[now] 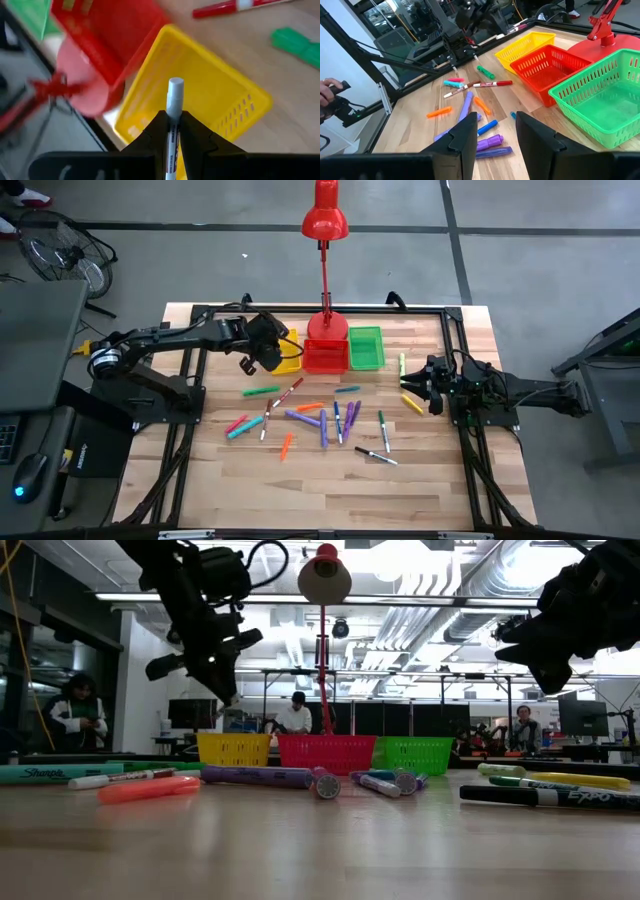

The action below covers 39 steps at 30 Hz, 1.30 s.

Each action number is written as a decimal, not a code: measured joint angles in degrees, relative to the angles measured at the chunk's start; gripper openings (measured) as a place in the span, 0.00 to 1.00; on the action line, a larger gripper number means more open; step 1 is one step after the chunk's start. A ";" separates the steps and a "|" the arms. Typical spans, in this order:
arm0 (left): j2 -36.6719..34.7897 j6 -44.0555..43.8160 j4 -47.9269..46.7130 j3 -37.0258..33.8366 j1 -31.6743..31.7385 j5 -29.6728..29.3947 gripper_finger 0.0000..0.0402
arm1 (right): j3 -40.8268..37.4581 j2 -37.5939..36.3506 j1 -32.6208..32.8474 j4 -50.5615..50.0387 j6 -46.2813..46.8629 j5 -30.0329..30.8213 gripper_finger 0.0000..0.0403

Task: Pick & Place Markers
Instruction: Put the violet marker pen into the yellow bin

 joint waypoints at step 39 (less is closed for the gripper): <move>8.54 2.78 2.73 0.02 1.03 1.32 0.09 | 0.00 -0.01 0.02 -0.01 0.00 -0.02 0.31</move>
